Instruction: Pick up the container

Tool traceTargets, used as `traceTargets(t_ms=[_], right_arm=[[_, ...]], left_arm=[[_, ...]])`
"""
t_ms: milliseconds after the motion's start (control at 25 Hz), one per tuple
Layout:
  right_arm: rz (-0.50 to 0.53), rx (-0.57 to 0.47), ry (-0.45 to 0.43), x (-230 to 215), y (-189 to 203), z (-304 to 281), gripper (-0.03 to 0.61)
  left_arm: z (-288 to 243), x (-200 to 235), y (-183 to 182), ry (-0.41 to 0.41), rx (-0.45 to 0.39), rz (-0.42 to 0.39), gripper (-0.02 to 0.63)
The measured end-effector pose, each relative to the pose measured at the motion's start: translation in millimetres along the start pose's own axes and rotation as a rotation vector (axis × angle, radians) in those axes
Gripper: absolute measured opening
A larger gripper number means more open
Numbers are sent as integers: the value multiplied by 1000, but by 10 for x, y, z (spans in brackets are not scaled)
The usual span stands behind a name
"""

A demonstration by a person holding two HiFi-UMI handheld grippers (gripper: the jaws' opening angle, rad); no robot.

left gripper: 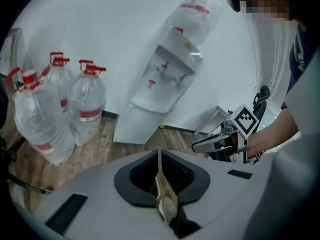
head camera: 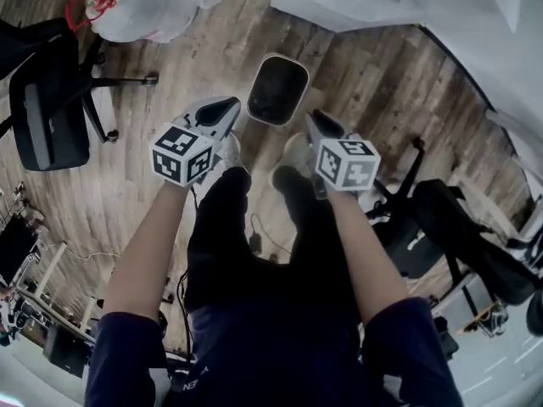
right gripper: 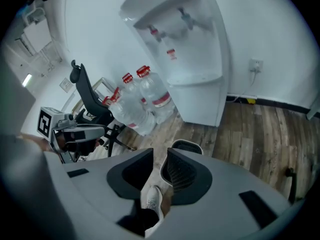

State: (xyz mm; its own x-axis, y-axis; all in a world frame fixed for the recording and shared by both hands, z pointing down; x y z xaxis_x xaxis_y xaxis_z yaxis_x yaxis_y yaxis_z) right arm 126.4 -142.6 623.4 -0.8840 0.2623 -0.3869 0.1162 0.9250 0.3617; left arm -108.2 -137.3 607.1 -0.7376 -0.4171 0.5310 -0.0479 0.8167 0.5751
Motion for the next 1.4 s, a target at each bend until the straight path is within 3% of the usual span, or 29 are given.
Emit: traceTargets(t_ms=[40, 320, 680, 1200, 1400], right_arm=[[-27, 22, 3, -85, 98, -177, 104], [-148, 98, 89, -649, 718, -1283, 164], [-182, 191, 169, -1073, 1372, -2167, 230], [-216, 260, 173, -1444, 1743, -2941, 235], [-222, 293, 195, -1484, 1769, -3032, 196]], left_arm=[[-152, 101, 145, 0, 29, 14, 52], [-1081, 784, 1031, -15, 183, 29, 130], [-1945, 1366, 1853, -49, 342, 69, 207], [-2569, 1627, 2409, -77, 439, 119, 225], [-2623, 1681, 2443, -74, 466, 122, 184]])
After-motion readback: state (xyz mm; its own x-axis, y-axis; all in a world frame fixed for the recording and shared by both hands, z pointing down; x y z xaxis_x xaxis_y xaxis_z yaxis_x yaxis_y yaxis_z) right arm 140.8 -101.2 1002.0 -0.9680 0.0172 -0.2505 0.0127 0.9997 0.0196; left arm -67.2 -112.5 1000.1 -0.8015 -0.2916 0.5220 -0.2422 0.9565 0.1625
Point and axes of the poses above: the fingertips, and each gripper's own axes: z backward along the fingers, x to its left, y out of its underside, the point moved 7 cm from there along z, backward along the fingers, and after that the axes turned 3 degrees about y, right-handed, at the moved point
